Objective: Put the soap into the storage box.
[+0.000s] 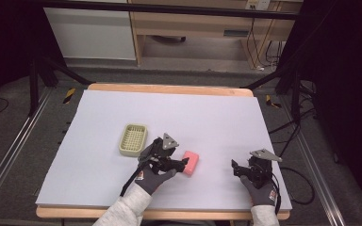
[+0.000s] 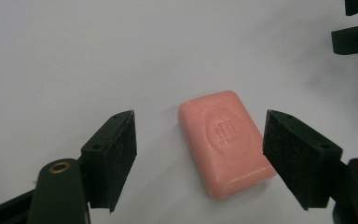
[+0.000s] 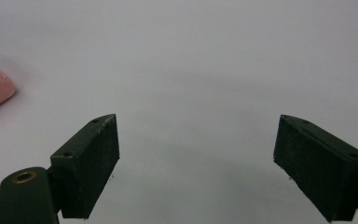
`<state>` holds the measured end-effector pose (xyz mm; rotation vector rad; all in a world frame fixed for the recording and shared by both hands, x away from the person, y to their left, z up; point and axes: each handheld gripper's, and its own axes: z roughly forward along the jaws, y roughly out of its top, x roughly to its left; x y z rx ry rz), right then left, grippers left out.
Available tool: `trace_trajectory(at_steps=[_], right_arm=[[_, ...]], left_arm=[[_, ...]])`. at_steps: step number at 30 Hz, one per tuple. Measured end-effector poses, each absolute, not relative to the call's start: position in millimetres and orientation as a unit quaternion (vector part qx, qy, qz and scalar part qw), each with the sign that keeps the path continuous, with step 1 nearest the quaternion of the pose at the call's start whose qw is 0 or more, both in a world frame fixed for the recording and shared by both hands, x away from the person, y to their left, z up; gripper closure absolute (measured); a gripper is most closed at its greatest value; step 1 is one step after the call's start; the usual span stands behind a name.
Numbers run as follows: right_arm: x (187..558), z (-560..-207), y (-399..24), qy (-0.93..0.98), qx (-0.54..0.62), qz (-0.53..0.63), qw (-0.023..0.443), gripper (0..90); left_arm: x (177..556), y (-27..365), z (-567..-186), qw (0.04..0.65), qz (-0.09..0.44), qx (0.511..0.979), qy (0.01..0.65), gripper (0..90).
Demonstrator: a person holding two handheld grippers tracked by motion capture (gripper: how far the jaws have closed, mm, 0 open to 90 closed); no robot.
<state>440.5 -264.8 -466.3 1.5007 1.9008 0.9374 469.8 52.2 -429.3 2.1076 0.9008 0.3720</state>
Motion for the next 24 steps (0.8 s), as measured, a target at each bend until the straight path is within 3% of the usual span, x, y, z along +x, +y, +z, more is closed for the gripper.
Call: trace_trajectory(at_steps=[24], right_arm=[[441, -467, -264, 0.705, 0.557, 0.347, 0.269, 14.3]], left_arm=[[476, 19, -449, 0.37, 0.141, 0.851, 0.346, 22.6]])
